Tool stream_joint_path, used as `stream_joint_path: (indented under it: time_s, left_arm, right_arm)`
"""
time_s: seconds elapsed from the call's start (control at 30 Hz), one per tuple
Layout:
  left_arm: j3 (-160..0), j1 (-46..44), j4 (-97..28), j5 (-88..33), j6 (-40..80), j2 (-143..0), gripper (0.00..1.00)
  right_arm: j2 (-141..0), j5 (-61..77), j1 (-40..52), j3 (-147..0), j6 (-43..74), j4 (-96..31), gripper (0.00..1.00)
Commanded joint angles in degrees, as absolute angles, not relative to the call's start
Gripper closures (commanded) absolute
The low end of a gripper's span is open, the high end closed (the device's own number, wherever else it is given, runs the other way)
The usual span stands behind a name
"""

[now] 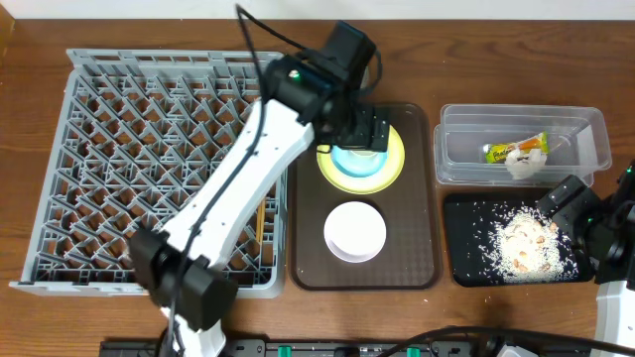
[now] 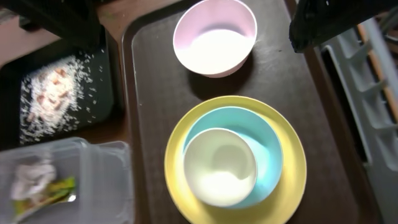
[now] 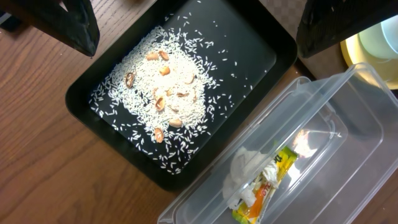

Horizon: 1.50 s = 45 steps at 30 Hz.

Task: Sort waste into correct bins and load items into the dishwasher
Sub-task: 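Move the left gripper from the rack to the white cup, then grasp the white cup from the blue bowl with the left gripper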

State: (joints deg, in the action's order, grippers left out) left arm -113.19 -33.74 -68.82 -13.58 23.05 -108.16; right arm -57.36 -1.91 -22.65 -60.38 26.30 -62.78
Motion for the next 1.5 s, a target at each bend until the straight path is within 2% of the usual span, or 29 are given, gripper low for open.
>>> stream_joint_path:
  time_s: [0.0, 0.03, 0.13, 0.17, 0.3, 0.43, 0.6, 0.67, 0.77, 0.8, 1.0, 1.47]
  left_arm:
    - [-114.2, -34.0, -68.0, -12.6, 26.9, -109.8, 0.02]
    - [-114.2, -34.0, -67.8, -12.3, 26.9, -109.9, 0.02]
    - [-114.1, -34.3, -64.8, -12.4, 26.9, -110.7, 0.32]
    - [-114.1, -34.8, -63.9, -12.4, 26.9, -111.0, 0.39]
    - [-112.7, -37.8, -59.9, -10.5, 26.0, -112.1, 0.50]
    - [-111.7, -40.5, -59.0, -1.2, 26.0, -114.2, 0.51]
    - [-111.6, -42.4, -57.4, -0.1, 25.7, -118.4, 0.53]
    - [-111.6, -42.5, -56.6, -0.1, 25.5, -120.0, 0.56]
    - [-111.6, -42.4, -55.4, 1.2, 25.6, -122.4, 0.68]
    - [-111.6, -42.4, -55.1, 2.0, 25.6, -123.0, 0.69]
    - [-111.6, -42.4, -54.8, 7.2, 25.5, -124.8, 0.68]
    - [-109.6, -42.4, -53.6, 7.1, 25.6, -126.1, 0.68]
  right_arm:
    - [-57.4, -2.3, -23.0, -61.0, 25.6, -62.8, 0.01]
    - [-57.4, -2.3, -23.0, -61.0, 25.6, -62.8, 0.01]
    - [-57.3, -2.3, -23.0, -61.0, 25.6, -62.8, 0.01]
    - [-57.3, -2.3, -23.0, -61.0, 25.6, -62.8, 0.01]
    - [-57.3, -2.3, -23.0, -61.0, 25.6, -62.8, 0.01]
    - [-57.3, -2.3, -23.0, -61.0, 25.6, -62.8, 0.01]
    - [-57.3, -2.3, -23.0, -61.0, 25.6, -62.8, 0.01]
    - [-57.3, -2.3, -23.0, -61.0, 25.6, -62.8, 0.01]
    - [-57.3, -2.3, -23.0, -61.0, 25.6, -62.8, 0.01]
    - [-57.3, -2.3, -23.0, -61.0, 25.6, -62.8, 0.01]
    - [-57.3, -2.3, -23.0, -61.0, 25.6, -62.8, 0.01]
    - [-57.3, -2.3, -23.0, -61.0, 25.6, -62.8, 0.01]
